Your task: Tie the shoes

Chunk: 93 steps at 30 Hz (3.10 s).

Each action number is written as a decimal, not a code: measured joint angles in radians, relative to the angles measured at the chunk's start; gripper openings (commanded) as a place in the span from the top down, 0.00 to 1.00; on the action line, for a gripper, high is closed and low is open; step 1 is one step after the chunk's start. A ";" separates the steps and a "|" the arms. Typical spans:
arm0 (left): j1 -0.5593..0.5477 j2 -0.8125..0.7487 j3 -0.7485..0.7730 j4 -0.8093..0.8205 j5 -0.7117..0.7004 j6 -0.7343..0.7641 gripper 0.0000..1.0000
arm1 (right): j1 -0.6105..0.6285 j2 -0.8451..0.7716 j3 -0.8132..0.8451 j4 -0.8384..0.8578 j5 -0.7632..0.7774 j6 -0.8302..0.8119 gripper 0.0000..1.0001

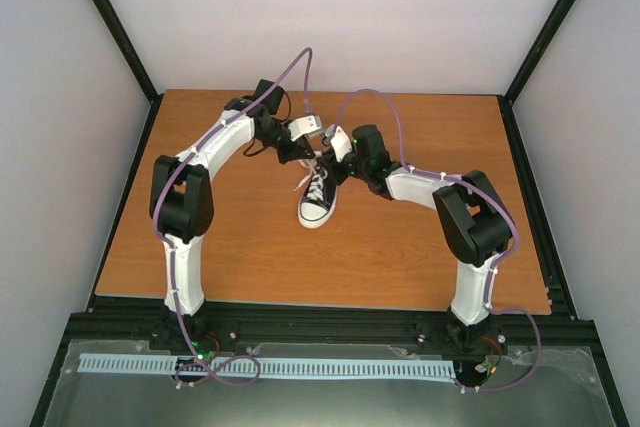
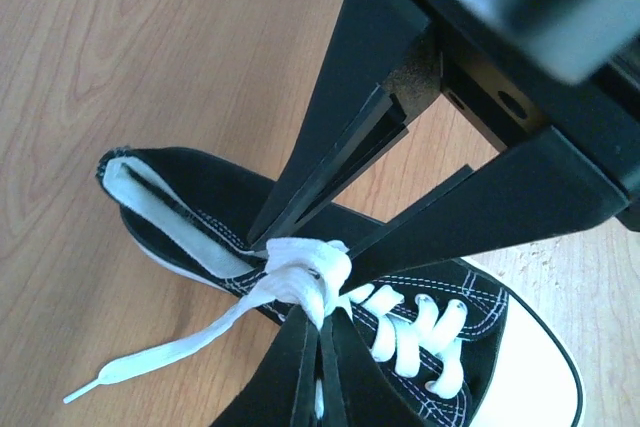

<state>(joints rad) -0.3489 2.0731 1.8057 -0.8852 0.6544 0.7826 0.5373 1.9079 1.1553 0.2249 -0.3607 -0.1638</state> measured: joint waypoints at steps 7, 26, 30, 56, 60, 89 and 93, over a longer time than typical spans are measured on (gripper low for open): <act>0.000 0.017 0.026 -0.013 -0.018 -0.024 0.99 | -0.019 -0.013 -0.077 0.120 -0.034 0.057 0.77; 0.014 0.022 0.003 -0.037 -0.102 -0.073 0.99 | 0.007 -0.005 -0.107 0.206 -0.145 0.127 0.83; 0.020 0.022 0.003 -0.046 -0.097 -0.073 0.99 | 0.006 0.039 -0.074 0.214 -0.148 0.142 0.84; 0.022 0.026 0.042 -0.083 -0.021 -0.072 0.99 | 0.000 0.130 -0.024 0.289 -0.125 0.218 0.87; 0.021 0.041 0.056 -0.108 0.011 -0.072 0.99 | 0.000 0.134 -0.024 0.293 -0.126 0.225 0.96; 0.042 0.073 0.036 -0.106 0.053 -0.129 0.97 | -0.011 -0.106 -0.087 -0.117 -0.198 0.227 0.97; 0.037 0.073 0.016 -0.107 0.047 -0.123 0.32 | -0.011 -0.109 -0.042 -0.246 -0.229 0.252 0.97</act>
<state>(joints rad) -0.3122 2.1460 1.8214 -0.9920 0.7017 0.6598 0.5259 1.7992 1.1137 -0.0208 -0.5896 0.0883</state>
